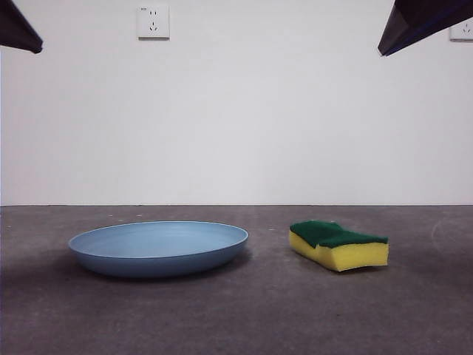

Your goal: Pick up the plate,pick up the cloth,clean the plate with the cloth

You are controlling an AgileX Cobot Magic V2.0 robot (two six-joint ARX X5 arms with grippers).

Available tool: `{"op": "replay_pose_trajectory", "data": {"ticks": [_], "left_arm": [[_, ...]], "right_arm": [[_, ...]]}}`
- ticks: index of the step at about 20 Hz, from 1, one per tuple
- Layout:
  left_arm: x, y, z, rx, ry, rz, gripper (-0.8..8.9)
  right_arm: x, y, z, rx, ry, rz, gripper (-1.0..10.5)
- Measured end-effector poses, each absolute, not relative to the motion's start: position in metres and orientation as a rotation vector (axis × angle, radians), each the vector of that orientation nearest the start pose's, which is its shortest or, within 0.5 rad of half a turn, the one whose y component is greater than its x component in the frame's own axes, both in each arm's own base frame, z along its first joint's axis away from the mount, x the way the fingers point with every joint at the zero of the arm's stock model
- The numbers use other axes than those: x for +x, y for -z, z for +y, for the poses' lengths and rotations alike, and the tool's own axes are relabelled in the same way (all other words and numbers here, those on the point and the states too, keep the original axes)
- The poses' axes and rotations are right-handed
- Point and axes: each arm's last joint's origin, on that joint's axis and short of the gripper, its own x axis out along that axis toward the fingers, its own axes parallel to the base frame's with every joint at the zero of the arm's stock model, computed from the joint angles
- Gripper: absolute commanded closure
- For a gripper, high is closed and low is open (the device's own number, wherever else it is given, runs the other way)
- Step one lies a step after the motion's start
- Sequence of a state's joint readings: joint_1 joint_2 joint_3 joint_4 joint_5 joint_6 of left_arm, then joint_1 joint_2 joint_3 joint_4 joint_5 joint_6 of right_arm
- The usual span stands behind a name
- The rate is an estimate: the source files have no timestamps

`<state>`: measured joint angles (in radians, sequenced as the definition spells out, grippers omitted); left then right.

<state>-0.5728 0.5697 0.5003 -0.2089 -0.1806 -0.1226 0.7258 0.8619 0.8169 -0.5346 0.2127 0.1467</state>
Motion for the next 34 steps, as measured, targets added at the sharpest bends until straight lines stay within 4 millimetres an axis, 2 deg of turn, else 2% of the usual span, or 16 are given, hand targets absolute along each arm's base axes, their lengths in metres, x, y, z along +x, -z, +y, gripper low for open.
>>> {"op": "replay_pose_trajectory", "data": {"ticks": [5, 12, 14, 16, 18, 21, 24, 27, 34], "left_arm": [[0.120, -0.244, -0.071, 0.051, 0.356, 0.459, 8.17], [0.119, -0.242, -0.070, 0.062, 0.354, 0.481, 8.17], [0.115, -0.246, -0.066, 0.086, 0.325, 0.437, 8.17], [0.114, -0.256, -0.055, 0.057, 0.287, 0.305, 8.17], [0.110, -0.254, -0.044, 0.007, 0.297, 0.183, 8.17], [0.101, -0.233, -0.028, -0.021, 0.265, 0.088, 8.17], [0.097, -0.200, -0.018, -0.022, 0.212, 0.090, 8.17], [0.096, -0.176, -0.013, -0.025, 0.188, 0.100, 8.17], [0.095, -0.155, -0.009, -0.042, 0.153, 0.138, 8.17]], "right_arm": [[0.135, -0.301, 0.112, -0.116, -0.456, 0.555, 9.5], [0.135, -0.301, 0.112, -0.112, -0.454, 0.556, 9.5], [0.135, -0.301, 0.112, -0.112, -0.454, 0.556, 9.5], [0.135, -0.301, 0.112, -0.111, -0.455, 0.556, 9.5], [0.135, -0.301, 0.112, -0.111, -0.455, 0.556, 9.5], [0.135, -0.301, 0.112, -0.111, -0.454, 0.556, 9.5], [0.135, -0.301, 0.112, -0.110, -0.454, 0.555, 9.5], [0.135, -0.301, 0.112, -0.109, -0.454, 0.556, 9.5], [0.135, -0.301, 0.112, -0.109, -0.454, 0.555, 9.5]]}}
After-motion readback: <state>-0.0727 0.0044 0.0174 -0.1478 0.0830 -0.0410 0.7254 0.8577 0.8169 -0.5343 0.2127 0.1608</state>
